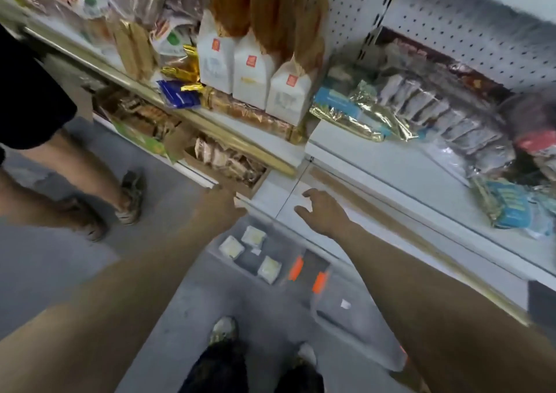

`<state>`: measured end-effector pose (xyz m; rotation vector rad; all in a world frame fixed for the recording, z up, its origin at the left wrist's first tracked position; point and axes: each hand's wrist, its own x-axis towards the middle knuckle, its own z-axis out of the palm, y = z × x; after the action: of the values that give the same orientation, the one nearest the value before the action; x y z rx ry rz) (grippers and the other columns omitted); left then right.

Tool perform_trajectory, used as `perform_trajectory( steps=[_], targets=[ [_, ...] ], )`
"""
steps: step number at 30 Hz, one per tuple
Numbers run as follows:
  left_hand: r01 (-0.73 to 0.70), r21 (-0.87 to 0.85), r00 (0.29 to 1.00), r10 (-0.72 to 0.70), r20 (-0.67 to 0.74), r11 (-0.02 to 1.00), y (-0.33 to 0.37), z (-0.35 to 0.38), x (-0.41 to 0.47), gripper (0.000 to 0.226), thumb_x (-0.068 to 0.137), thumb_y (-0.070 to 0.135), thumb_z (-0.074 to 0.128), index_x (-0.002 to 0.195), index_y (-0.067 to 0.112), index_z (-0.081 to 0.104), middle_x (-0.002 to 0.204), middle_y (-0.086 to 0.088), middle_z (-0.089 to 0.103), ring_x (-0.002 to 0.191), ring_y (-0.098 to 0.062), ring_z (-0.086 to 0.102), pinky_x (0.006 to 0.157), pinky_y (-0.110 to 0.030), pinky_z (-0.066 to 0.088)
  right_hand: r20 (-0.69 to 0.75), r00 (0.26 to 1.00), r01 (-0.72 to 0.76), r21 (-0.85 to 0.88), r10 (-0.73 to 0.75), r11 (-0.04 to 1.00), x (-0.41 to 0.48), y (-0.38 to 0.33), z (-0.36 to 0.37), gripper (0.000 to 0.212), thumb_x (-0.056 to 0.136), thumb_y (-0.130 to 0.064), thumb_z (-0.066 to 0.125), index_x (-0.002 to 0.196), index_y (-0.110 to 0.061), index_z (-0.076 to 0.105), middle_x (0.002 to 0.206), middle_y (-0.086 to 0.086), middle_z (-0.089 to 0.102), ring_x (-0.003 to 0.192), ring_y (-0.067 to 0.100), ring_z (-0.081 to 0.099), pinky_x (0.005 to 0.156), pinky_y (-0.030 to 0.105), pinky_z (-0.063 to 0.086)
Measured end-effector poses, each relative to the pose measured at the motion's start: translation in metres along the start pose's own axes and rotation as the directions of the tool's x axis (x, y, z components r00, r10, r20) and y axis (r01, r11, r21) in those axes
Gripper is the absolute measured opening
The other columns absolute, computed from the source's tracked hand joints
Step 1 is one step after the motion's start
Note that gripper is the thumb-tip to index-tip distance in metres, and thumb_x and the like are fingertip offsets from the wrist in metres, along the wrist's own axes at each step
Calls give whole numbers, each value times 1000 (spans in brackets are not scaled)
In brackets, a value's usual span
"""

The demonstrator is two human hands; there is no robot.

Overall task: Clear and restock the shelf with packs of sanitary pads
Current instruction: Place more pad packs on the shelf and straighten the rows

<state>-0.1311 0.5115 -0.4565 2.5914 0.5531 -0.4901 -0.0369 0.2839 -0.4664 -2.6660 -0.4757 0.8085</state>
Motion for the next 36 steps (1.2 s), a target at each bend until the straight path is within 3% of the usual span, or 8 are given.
perform_trajectory(
  steps=[5,13,16,20,25,28,32,36],
  targets=[
    [84,-110,981,-63,183,990,-55,74,55,54,94,38,66,134,6,52,136,-17,53,125,-34,50,101,-37,38,143,981,-138,12,135,990,44,34,89,48,102,-38,53,143,-13,45,134,14,50,116,31,56,94,36,42],
    [240,-128,922,-184,342,962,-145,224,151,56,91,45,68,133,11,54,137,-16,54,125,-34,52,100,-37,41,234,936,-274,17,263,962,146,101,231,48,99,-40,58,141,-15,50,139,14,52,125,30,53,94,32,41],
    [247,-115,916,-193,352,962,-174,279,192,59,90,48,68,134,12,53,139,-16,54,127,-34,51,102,-37,40,234,936,-278,24,265,960,193,125,286,48,98,-38,60,139,-15,53,140,12,54,129,30,50,101,31,38],
    [268,-108,910,-214,356,957,-204,352,239,59,89,46,69,132,9,54,138,-16,55,128,-33,50,102,-34,38,269,928,-277,29,259,961,247,158,359,47,96,-39,62,136,-16,56,136,11,58,127,29,53,98,30,40],
    [345,-135,894,-281,348,929,-230,432,290,71,87,53,69,138,8,48,144,-12,50,134,-31,45,104,-33,34,340,915,-239,24,216,971,299,205,436,71,82,-67,62,128,-12,62,128,5,62,123,24,56,98,32,40],
    [375,-156,887,-304,348,914,-236,466,318,85,84,54,71,147,7,38,151,-13,43,138,-32,41,107,-34,34,387,891,-270,36,236,962,320,226,466,59,86,-48,74,125,-7,60,120,7,61,113,24,57,93,32,42],
    [398,-140,879,-333,341,907,-242,499,348,95,76,54,79,144,2,37,143,-14,48,132,-32,47,106,-36,37,460,859,-278,50,225,959,335,242,494,71,82,-39,81,139,-8,50,133,12,58,121,29,56,98,33,43],
    [420,-97,853,-356,382,902,-247,519,363,119,69,50,87,155,4,19,154,-14,39,141,-34,39,116,-42,33,495,842,-315,129,214,940,339,249,516,83,73,-37,88,143,-15,48,133,2,57,124,20,56,105,33,45]
  ],
)
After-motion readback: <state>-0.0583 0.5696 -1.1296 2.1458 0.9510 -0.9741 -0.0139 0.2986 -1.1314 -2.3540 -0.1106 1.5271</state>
